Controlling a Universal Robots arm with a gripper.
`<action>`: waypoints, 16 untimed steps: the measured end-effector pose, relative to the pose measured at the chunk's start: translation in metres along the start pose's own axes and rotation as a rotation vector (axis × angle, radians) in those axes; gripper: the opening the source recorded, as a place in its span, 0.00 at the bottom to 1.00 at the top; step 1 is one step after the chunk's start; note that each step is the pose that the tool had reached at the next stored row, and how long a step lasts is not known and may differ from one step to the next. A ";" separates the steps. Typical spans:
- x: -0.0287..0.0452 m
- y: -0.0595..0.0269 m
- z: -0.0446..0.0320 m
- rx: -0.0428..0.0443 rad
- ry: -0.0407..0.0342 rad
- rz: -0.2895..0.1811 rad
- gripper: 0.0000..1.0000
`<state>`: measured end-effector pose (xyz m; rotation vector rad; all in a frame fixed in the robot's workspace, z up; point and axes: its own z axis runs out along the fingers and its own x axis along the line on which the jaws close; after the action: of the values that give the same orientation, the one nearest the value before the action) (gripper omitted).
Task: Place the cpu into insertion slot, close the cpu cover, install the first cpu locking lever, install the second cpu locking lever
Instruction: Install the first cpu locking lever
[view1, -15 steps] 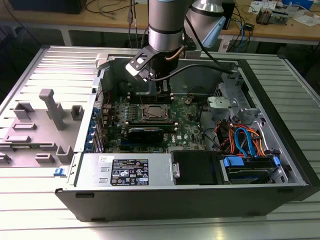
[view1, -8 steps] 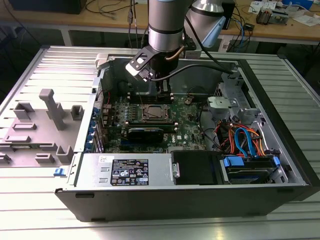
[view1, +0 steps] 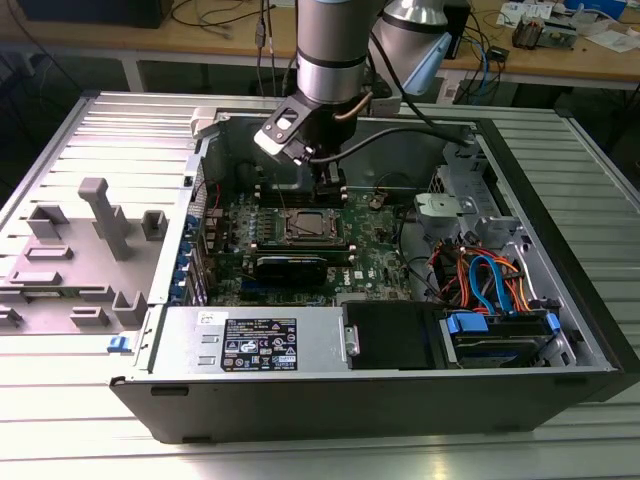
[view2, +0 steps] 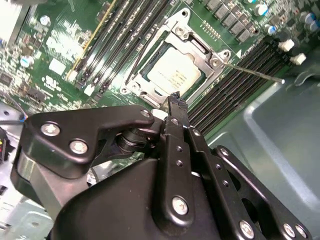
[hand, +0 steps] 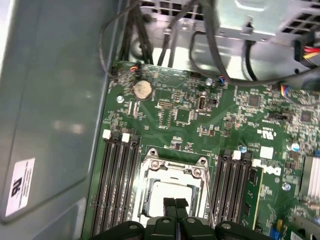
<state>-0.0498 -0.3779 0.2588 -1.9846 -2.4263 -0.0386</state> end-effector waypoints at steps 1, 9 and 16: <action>0.0000 0.0000 0.0000 0.0002 0.0001 -0.008 0.11; 0.0001 0.0001 -0.0049 0.0001 0.0006 -0.016 0.11; 0.0001 0.0001 -0.0051 0.0022 0.0016 -0.105 0.11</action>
<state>-0.0498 -0.3779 0.2639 -1.8533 -2.5265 -0.0380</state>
